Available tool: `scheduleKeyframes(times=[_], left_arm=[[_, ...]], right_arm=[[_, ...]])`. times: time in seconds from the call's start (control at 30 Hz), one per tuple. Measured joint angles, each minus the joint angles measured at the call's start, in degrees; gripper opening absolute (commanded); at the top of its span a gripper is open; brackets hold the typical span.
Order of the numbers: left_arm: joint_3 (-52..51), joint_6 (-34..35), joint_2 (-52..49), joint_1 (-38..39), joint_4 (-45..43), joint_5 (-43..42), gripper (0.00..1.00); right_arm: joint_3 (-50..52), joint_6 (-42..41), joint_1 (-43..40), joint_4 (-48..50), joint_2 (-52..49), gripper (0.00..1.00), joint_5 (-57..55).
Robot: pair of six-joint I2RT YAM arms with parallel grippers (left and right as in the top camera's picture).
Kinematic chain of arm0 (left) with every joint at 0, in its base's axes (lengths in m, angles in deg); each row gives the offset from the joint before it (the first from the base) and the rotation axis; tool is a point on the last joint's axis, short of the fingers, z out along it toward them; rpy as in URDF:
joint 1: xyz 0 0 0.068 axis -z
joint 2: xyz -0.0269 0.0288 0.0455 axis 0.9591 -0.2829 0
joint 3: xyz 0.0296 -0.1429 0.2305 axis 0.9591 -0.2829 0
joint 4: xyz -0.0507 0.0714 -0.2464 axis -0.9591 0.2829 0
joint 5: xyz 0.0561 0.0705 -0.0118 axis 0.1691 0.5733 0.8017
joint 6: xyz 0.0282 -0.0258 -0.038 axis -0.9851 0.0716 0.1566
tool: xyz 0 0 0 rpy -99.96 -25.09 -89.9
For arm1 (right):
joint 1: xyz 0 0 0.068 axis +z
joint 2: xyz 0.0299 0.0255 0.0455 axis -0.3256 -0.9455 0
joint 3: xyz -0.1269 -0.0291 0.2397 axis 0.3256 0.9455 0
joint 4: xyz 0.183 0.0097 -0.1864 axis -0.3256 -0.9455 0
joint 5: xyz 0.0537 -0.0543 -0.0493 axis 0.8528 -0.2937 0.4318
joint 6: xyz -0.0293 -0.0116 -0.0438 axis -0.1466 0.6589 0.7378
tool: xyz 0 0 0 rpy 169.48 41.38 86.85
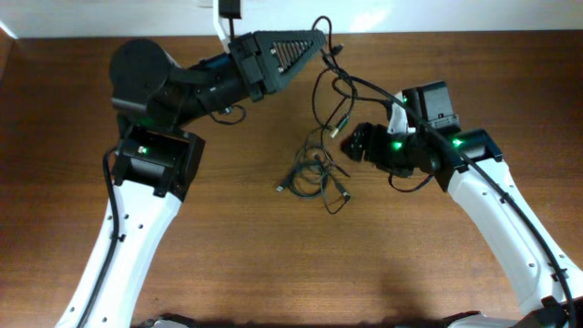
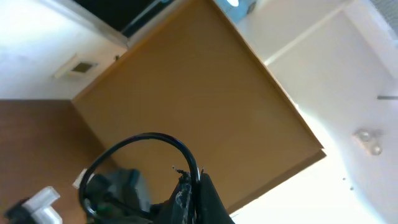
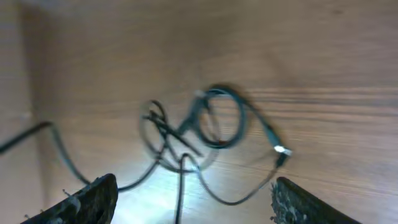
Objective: Untangle cables
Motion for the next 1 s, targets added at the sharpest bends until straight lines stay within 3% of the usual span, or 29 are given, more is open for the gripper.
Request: scheduleKeyframes(times=[0.17,0.4,0.6,0.73,1.0], left_arm=[[0.02,1.07,0.02,1.22,-11.87,0.24,0.00],[0.07,5.70,0.02,1.22,-18.16,0.24,0.00],[0.07,8.15,0.00,1.22,-19.30,0.20,0.00],[0.07,8.63,0.00,0.81,-19.32,-0.31,0.00],[0.07,11.67,0.00,-8.85,-19.06,-4.96,0.00]], right_arm=[[0.00,0.70,0.00,-0.15,-0.04,0.80,3.82],[0.00,0.85,0.46,0.46,-4.20,0.80,4.85],[0.00,0.96,2.25,2.34,-11.87,0.70,4.68],[0.00,-0.17,1.46,-1.18,-14.40,0.70,-1.16],[0.00,-2.05,-10.88,-7.21,-14.40,0.73,-10.14]])
